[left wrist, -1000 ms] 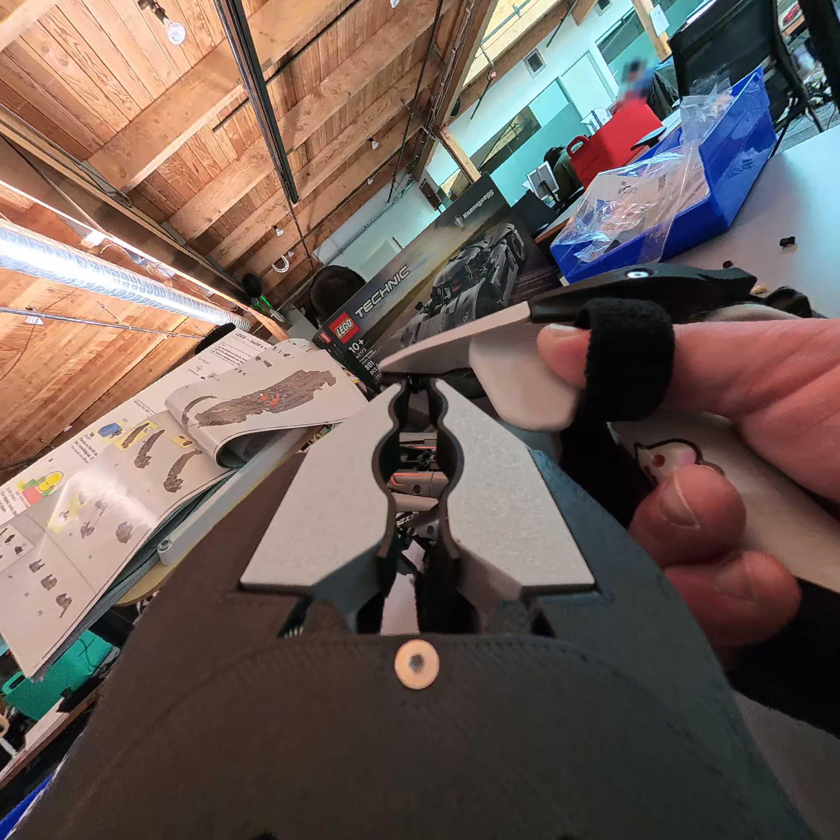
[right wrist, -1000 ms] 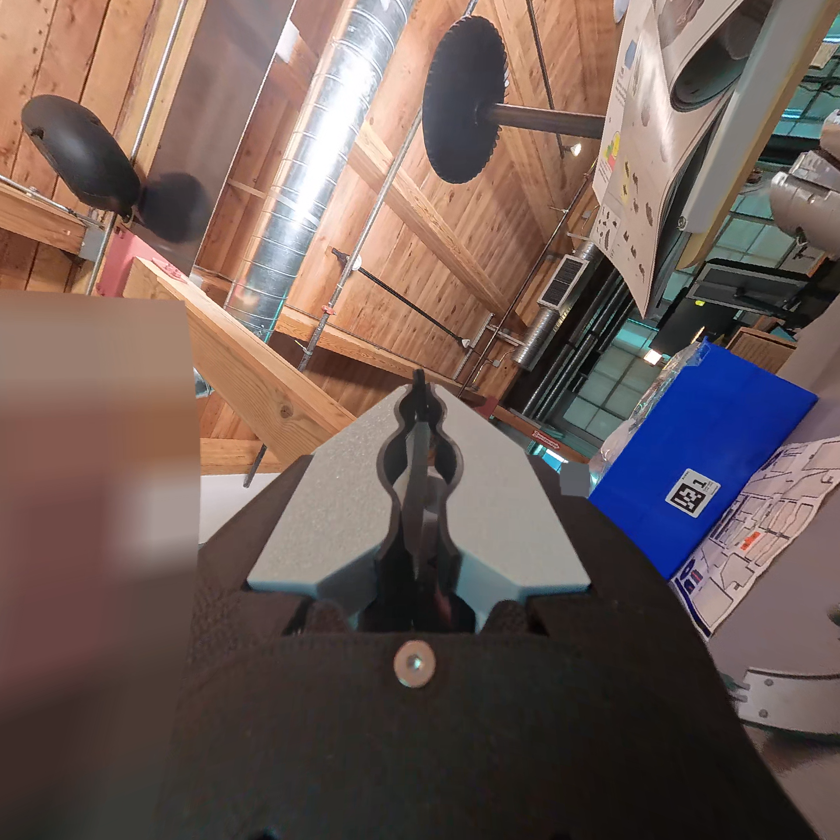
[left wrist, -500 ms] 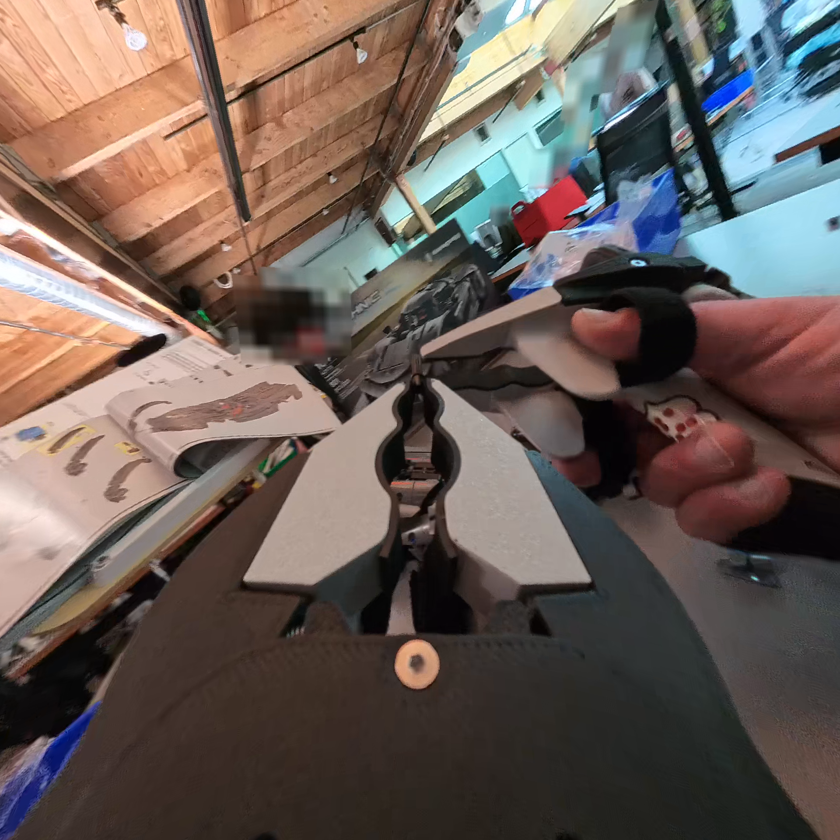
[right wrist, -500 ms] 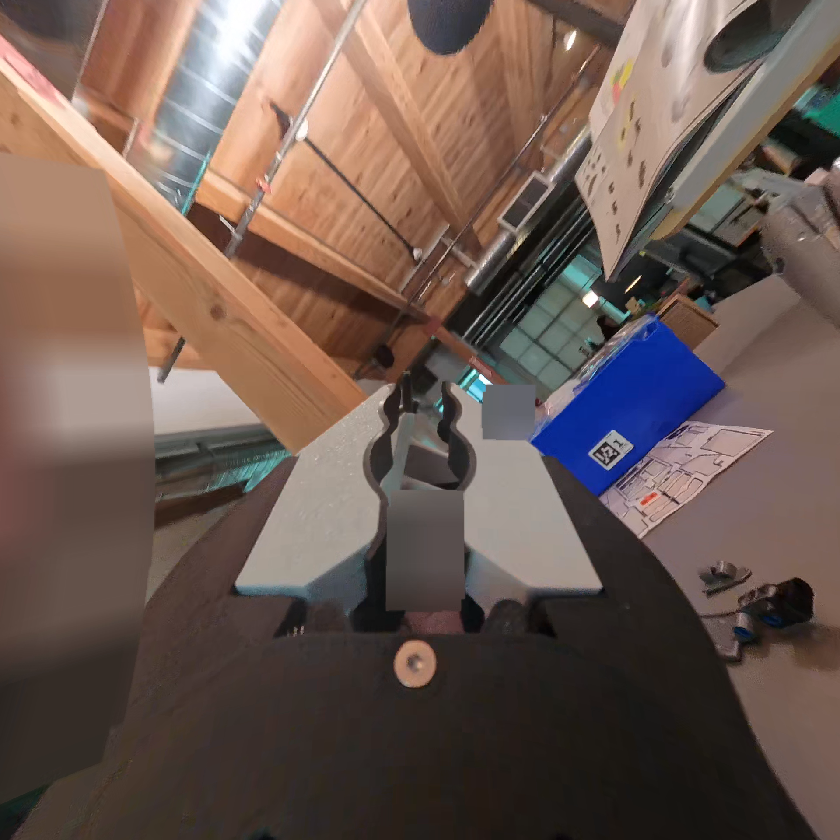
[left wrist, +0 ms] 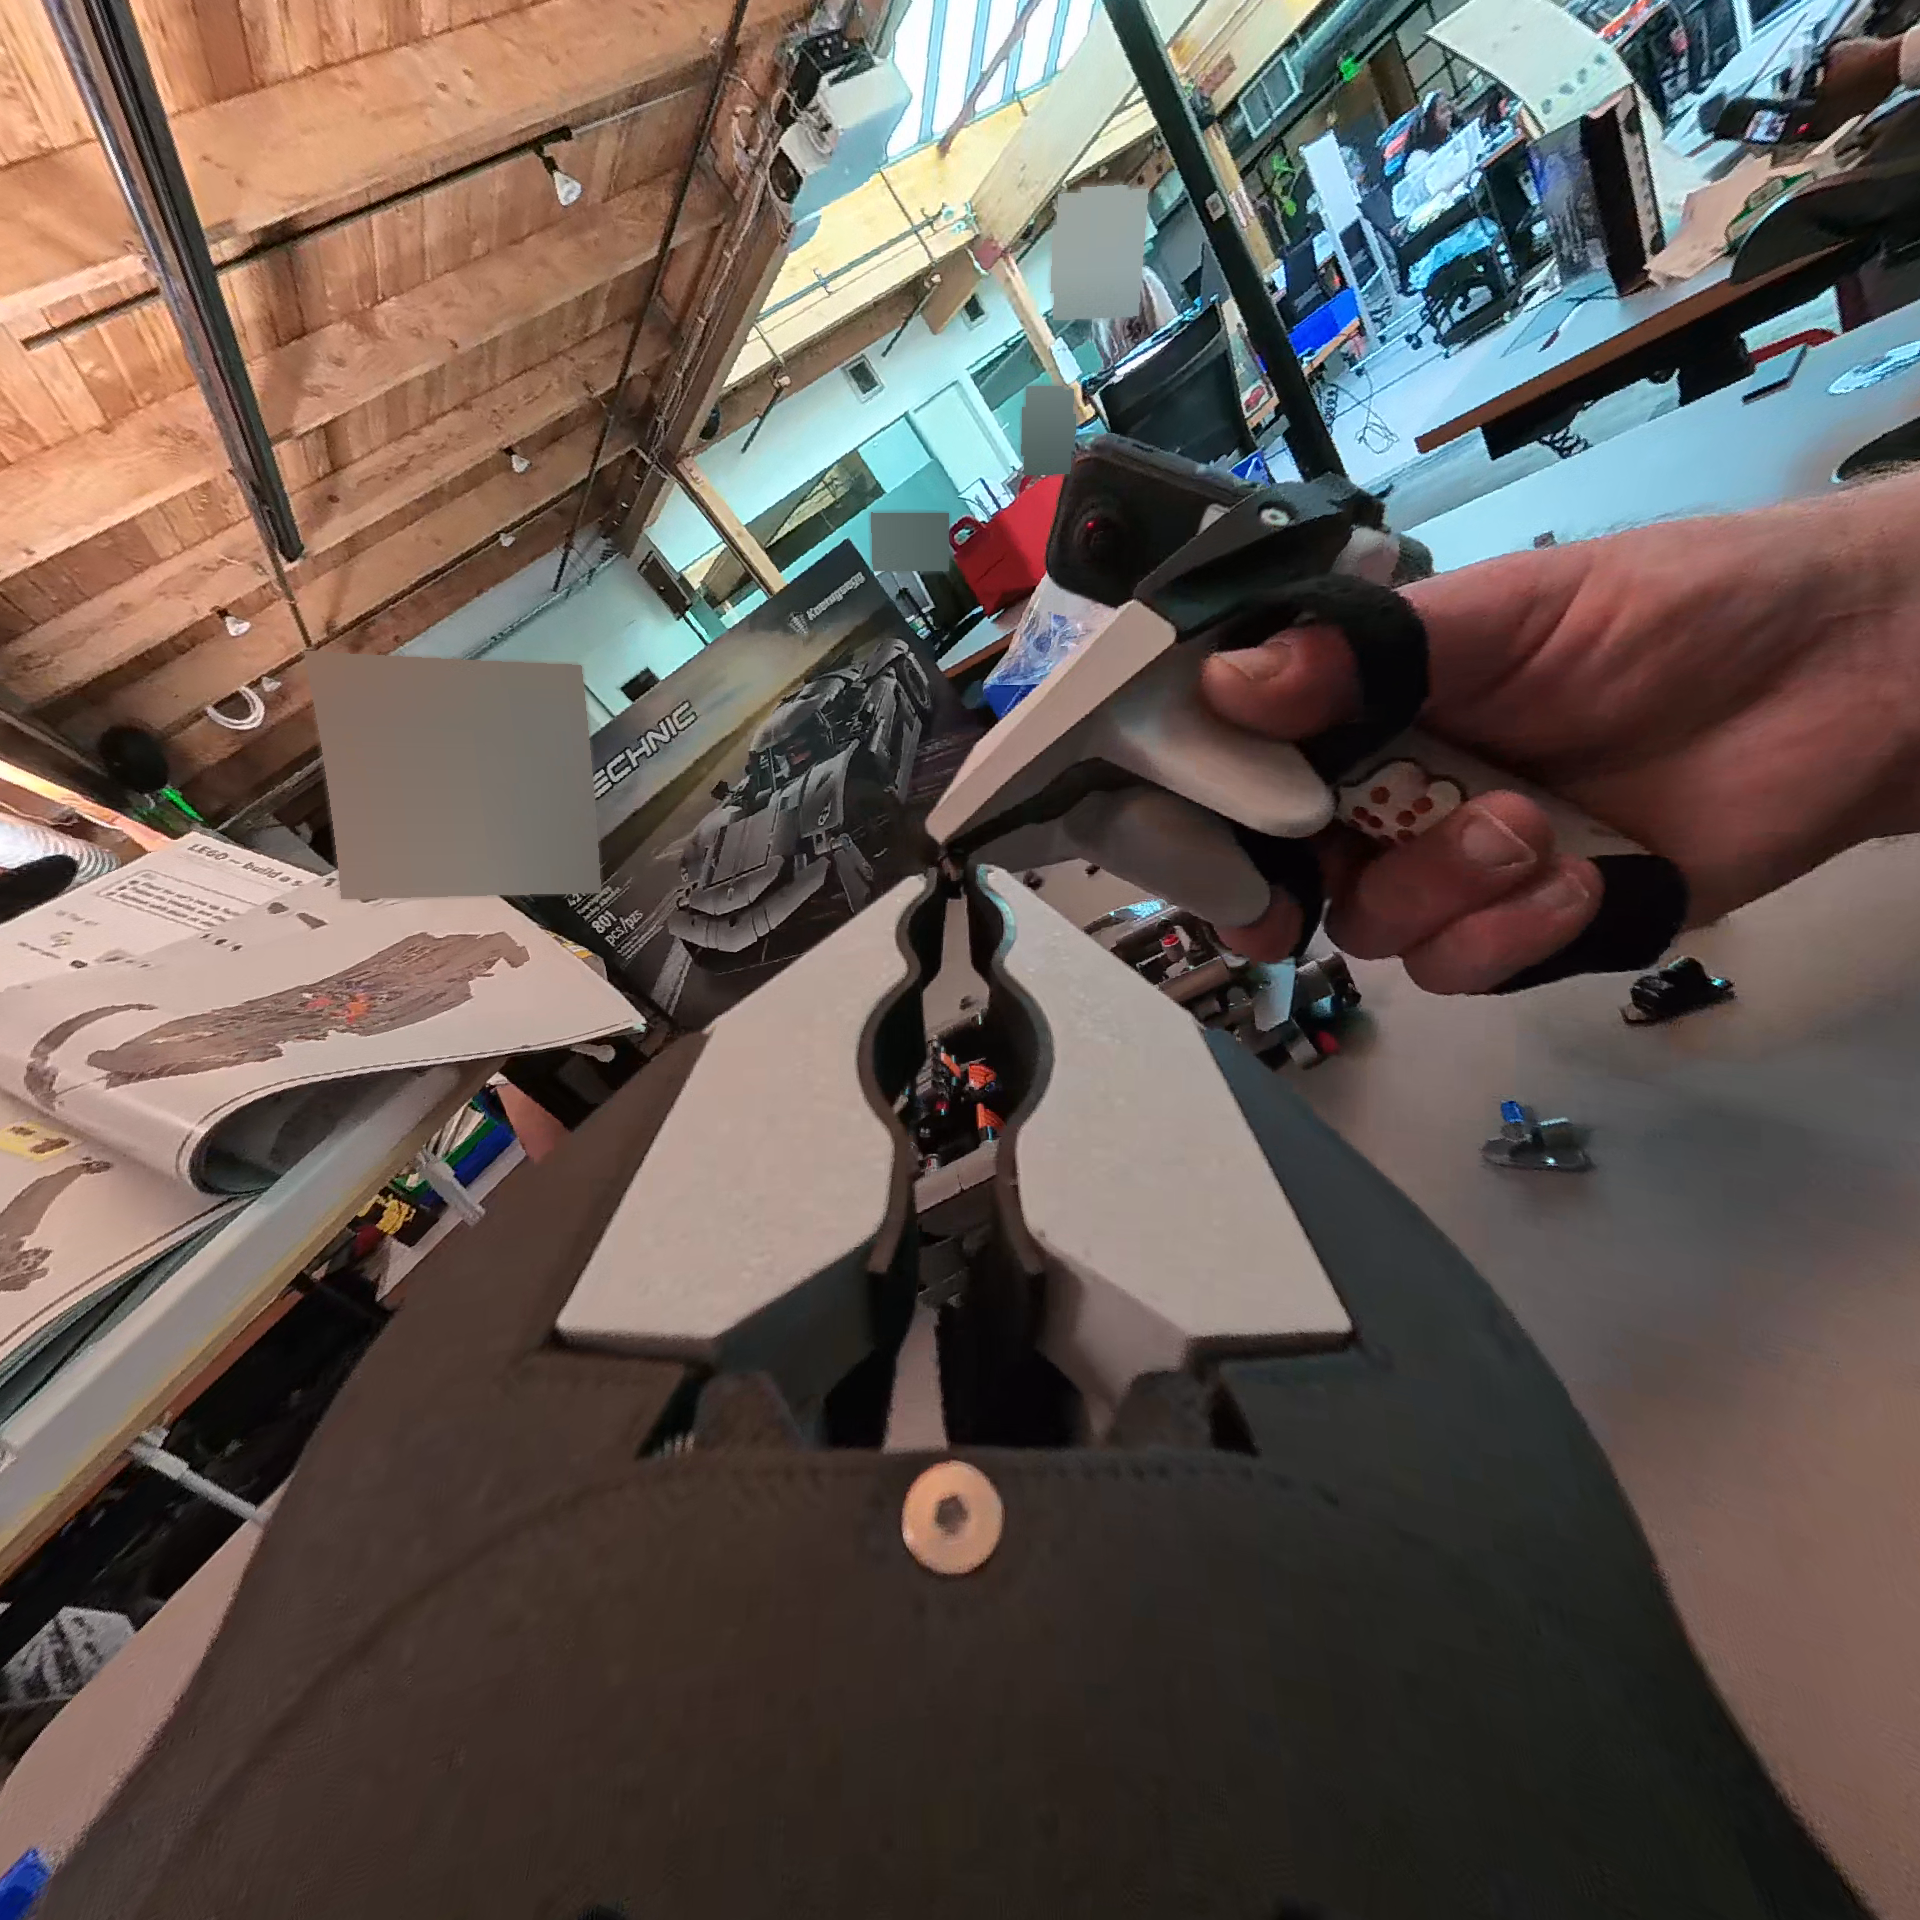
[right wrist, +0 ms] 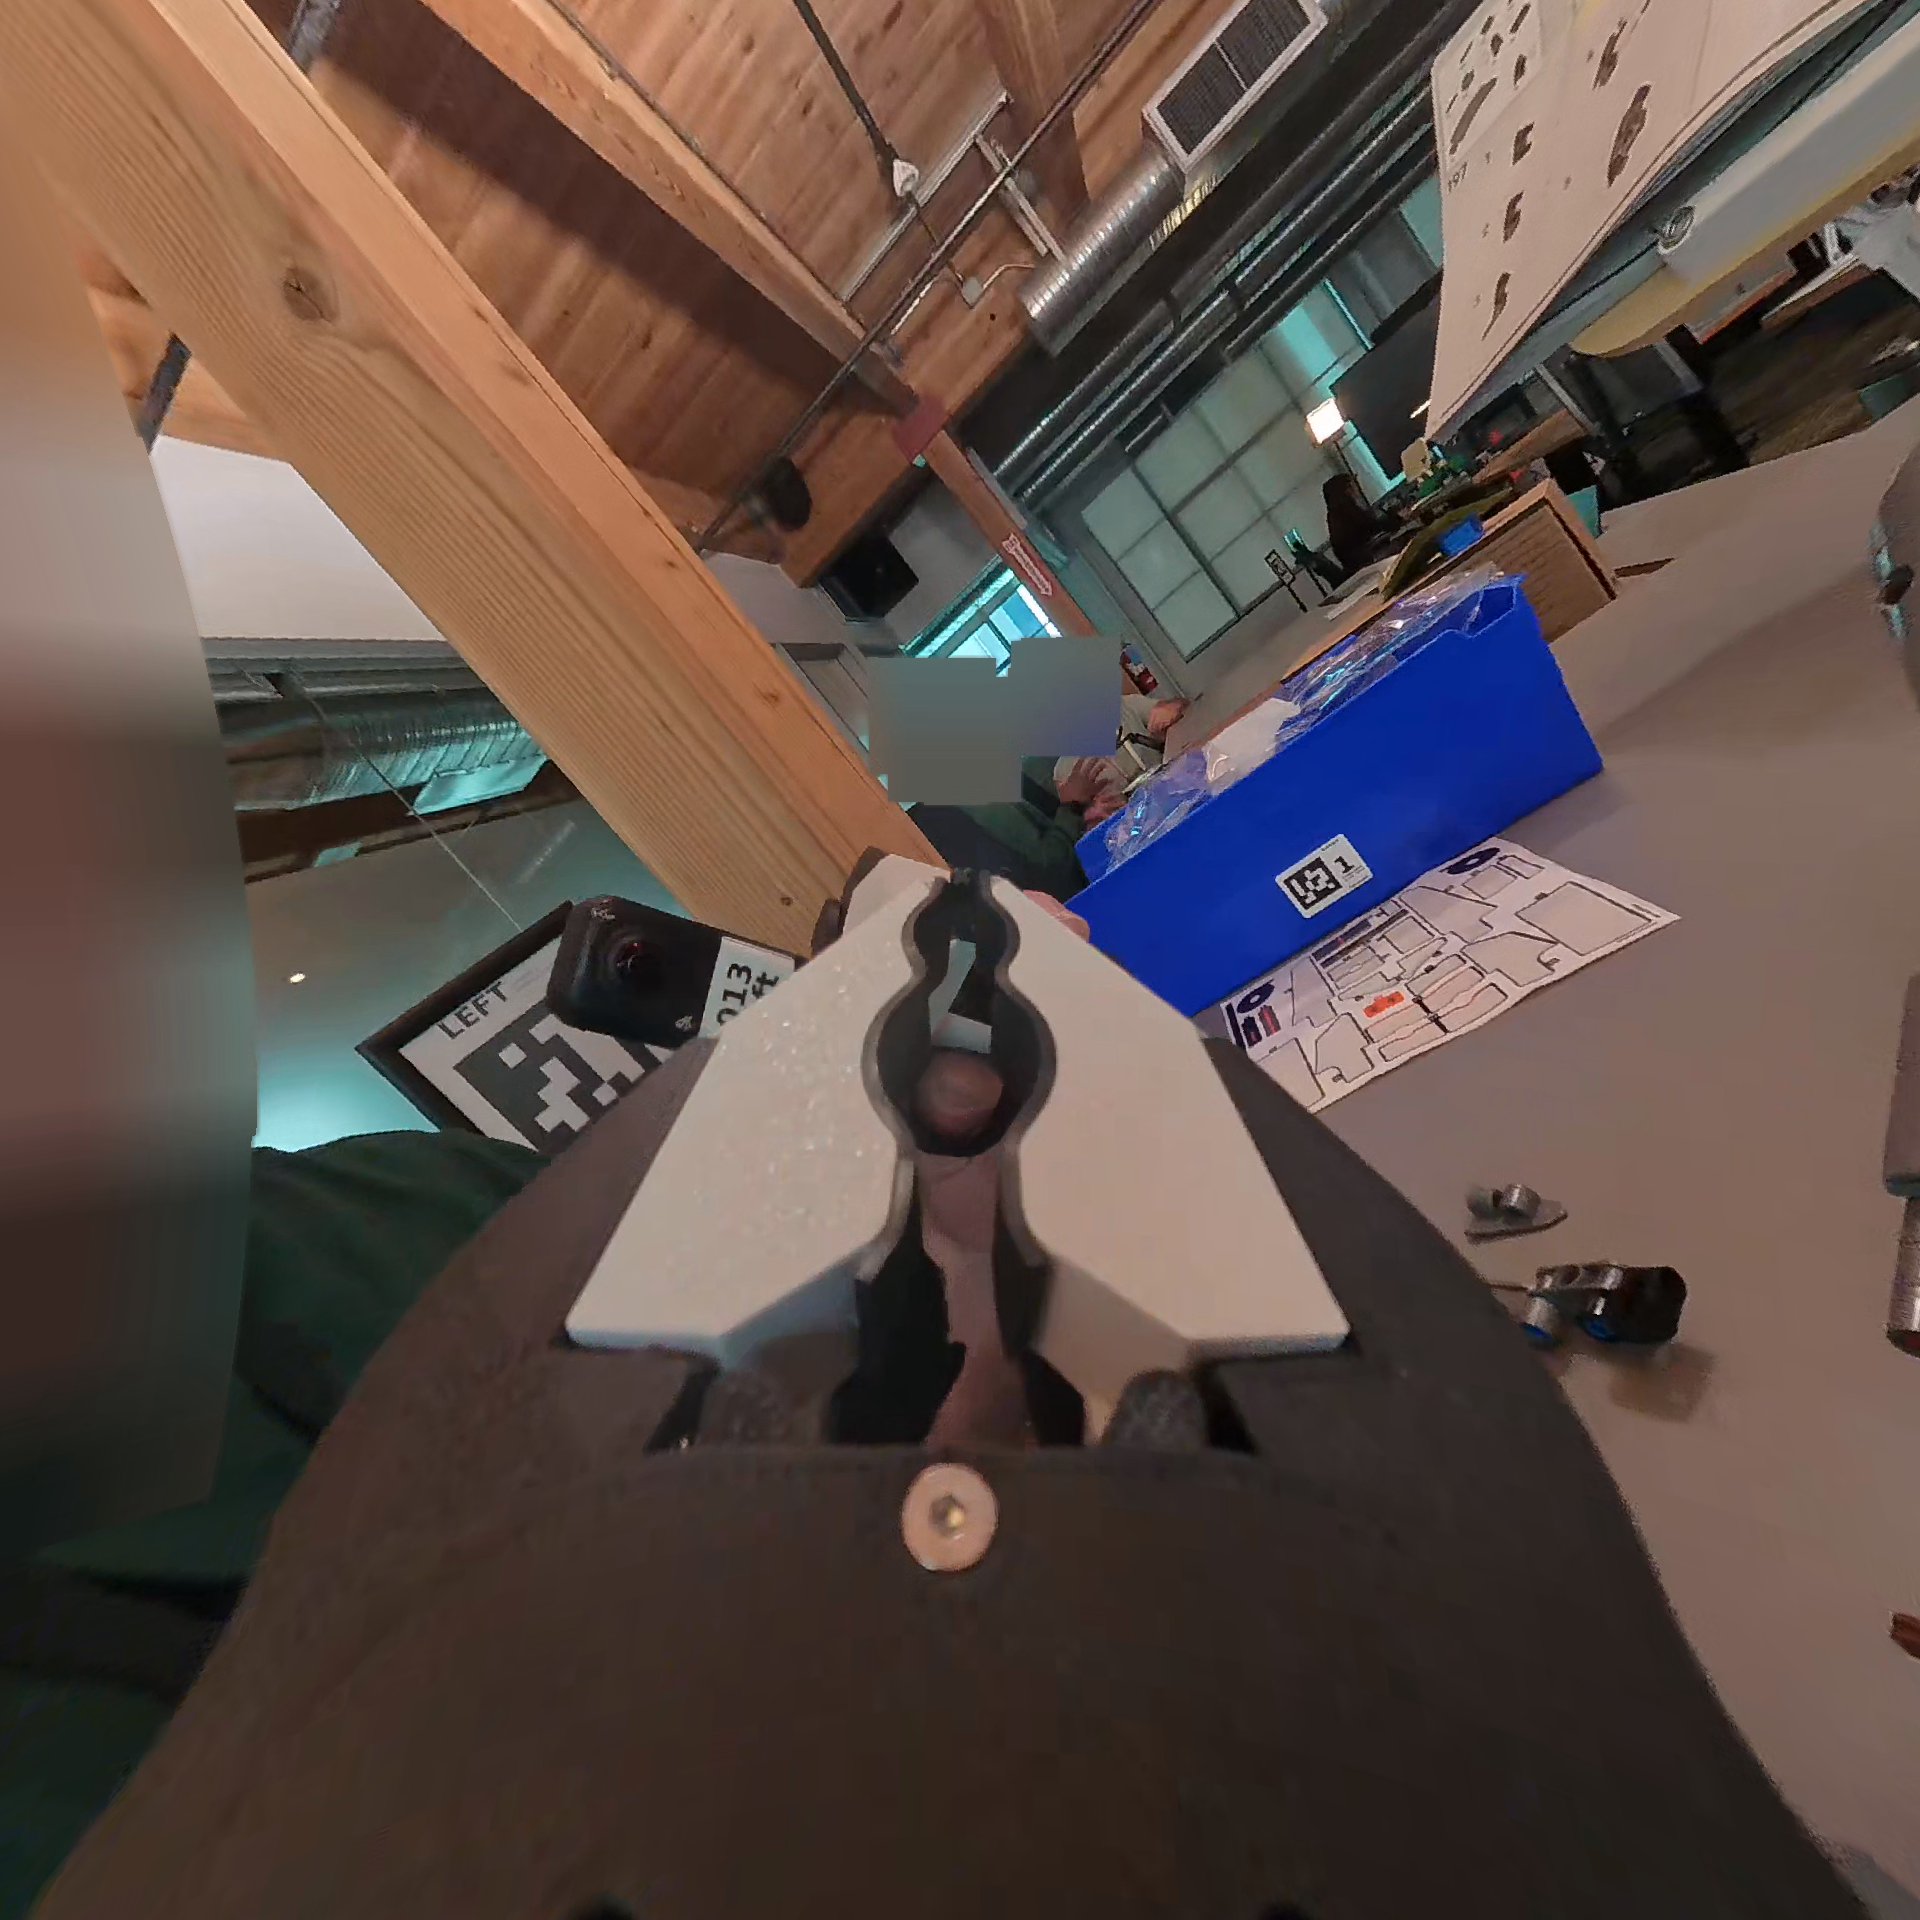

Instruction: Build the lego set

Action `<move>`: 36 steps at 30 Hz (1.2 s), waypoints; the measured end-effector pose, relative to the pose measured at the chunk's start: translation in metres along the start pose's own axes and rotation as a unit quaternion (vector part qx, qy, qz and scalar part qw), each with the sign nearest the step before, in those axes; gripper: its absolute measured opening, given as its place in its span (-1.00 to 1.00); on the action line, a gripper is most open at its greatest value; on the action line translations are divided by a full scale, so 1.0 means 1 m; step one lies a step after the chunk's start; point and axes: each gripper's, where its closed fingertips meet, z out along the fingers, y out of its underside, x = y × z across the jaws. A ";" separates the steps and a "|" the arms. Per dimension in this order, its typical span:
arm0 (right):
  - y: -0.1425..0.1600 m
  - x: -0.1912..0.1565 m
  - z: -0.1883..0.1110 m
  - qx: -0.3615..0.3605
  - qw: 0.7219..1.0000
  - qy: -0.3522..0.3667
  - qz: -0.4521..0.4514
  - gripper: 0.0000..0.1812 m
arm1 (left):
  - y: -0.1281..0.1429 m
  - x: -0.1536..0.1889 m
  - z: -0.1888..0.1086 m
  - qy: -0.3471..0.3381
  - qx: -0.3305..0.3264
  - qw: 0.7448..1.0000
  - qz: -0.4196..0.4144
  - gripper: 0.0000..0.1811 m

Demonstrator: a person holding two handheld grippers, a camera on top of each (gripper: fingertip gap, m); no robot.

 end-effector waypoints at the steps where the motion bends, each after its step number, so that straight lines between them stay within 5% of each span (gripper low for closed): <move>1: 0.001 0.001 0.000 -0.006 1.000 0.006 -0.008 -0.99 | 0.001 0.000 0.000 0.002 -0.003 1.000 -0.003 -0.98; 26: 0.005 0.001 0.000 -0.063 0.998 0.003 -0.008 -0.98 | 0.003 0.000 -0.003 0.012 0.004 1.000 -0.018 -0.98; 31: 0.007 0.017 -0.009 -0.099 0.992 0.064 -0.054 -0.97 | 0.042 0.007 0.000 0.061 -0.095 0.989 -0.091 -0.81; 36: 0.011 0.053 -0.032 -0.164 0.964 0.168 -0.123 -0.97 | 0.111 0.039 -0.002 0.153 -0.269 0.938 -0.153 -0.70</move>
